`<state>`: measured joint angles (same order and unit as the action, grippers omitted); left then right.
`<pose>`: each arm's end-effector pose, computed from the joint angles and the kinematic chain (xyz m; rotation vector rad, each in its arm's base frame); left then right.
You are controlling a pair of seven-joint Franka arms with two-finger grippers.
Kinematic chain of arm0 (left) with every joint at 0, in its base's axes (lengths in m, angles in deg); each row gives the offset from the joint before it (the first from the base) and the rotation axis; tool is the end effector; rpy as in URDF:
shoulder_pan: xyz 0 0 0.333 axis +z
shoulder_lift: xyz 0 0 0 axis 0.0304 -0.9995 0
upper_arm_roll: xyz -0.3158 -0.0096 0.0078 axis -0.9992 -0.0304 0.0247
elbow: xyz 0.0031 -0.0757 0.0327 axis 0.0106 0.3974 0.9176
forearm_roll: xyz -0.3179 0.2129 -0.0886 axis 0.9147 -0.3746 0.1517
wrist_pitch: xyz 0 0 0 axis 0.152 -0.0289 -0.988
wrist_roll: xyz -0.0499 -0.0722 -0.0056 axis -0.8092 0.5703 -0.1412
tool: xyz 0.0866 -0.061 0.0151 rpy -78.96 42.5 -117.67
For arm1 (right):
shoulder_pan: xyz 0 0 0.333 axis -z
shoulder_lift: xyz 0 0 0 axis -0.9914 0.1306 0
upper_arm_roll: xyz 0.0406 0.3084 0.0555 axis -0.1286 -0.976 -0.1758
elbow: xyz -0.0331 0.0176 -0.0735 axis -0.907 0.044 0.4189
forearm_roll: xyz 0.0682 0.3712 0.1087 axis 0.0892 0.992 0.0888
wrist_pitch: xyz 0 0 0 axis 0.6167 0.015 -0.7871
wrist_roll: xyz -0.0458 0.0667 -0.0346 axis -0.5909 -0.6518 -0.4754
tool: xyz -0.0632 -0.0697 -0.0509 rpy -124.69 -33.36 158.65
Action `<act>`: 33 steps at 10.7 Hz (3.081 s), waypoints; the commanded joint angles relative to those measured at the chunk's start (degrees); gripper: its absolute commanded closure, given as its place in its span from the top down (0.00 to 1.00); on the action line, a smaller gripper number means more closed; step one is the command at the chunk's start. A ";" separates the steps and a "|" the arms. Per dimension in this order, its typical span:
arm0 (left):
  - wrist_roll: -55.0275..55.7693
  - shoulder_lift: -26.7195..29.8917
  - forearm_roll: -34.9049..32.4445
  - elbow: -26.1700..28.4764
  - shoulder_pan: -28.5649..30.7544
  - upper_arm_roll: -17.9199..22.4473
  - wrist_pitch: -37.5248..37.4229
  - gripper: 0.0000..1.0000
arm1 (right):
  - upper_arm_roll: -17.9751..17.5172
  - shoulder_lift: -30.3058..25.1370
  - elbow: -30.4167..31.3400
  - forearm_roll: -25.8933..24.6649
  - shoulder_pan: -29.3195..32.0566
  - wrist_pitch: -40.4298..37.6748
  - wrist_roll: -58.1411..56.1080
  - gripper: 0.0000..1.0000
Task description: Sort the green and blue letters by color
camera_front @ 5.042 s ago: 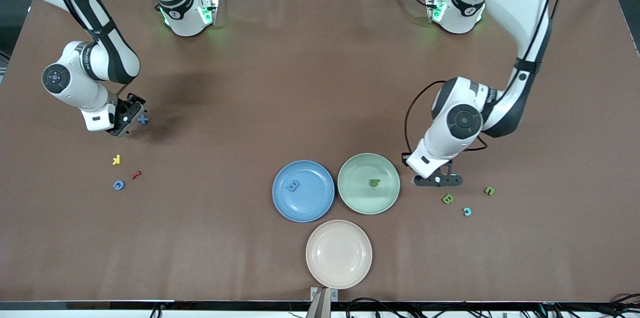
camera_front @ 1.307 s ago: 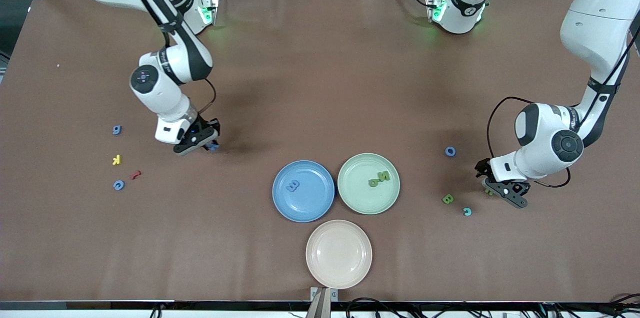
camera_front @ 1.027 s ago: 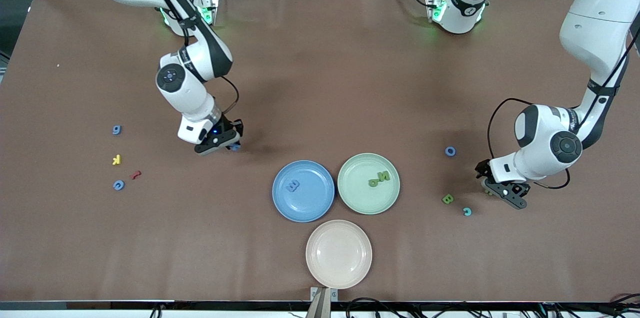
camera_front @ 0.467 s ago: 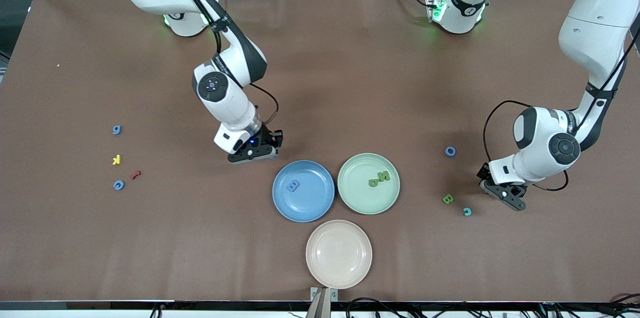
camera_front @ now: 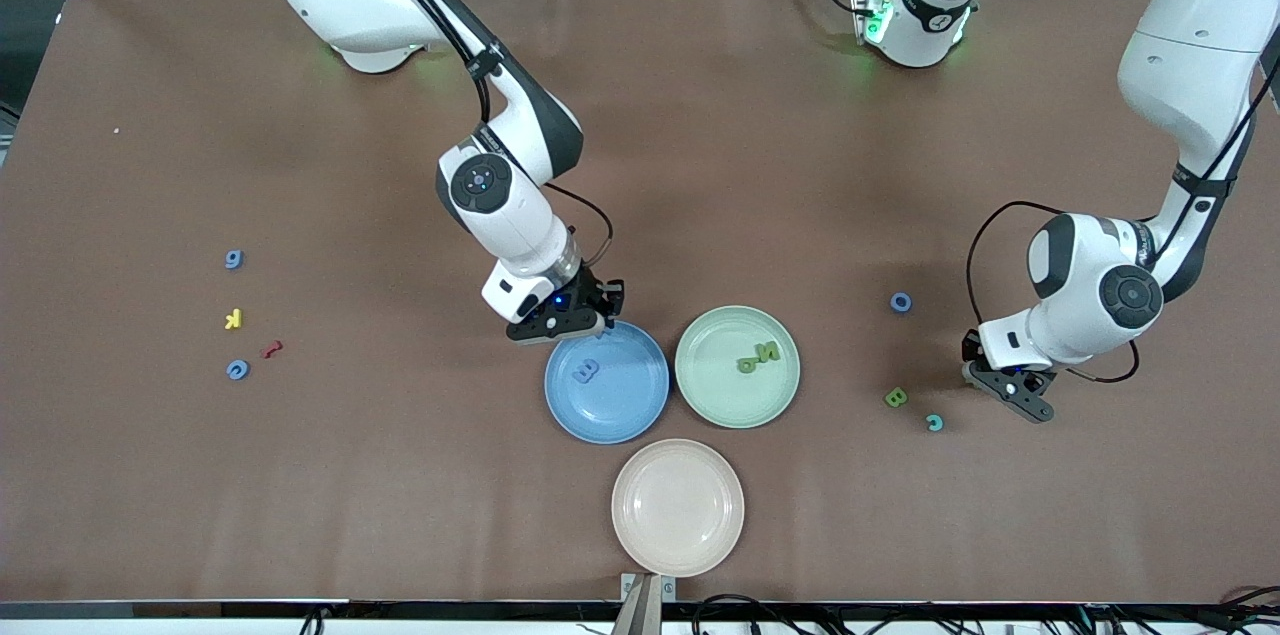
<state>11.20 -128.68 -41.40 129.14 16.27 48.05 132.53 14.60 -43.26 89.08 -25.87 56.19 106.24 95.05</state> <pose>0.6591 0.0058 0.1805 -2.9598 1.0317 -0.1399 0.5827 0.4126 0.2761 -2.8581 -0.0725 -0.2760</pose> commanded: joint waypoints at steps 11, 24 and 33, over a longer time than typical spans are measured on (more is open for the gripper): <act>45.54 4.24 11.10 -7.43 -24.66 3.87 -15.31 0.19 | 1.27 -0.30 1.87 -2.52 8.53 -11.76 -11.43 1.00; 62.19 1.07 18.97 -15.26 -40.53 15.22 -16.11 1.00 | 1.53 -13.76 26.74 -9.02 38.68 -9.07 -55.70 1.00; 21.66 1.60 12.70 -13.15 -25.05 11.09 -16.29 1.00 | 1.53 -19.04 36.56 -9.11 52.31 -3.49 -65.84 1.00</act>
<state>36.75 -127.64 -26.97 115.30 -10.76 60.49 116.84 17.15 -60.13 119.49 -34.28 103.97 95.45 33.73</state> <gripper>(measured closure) 0.000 0.000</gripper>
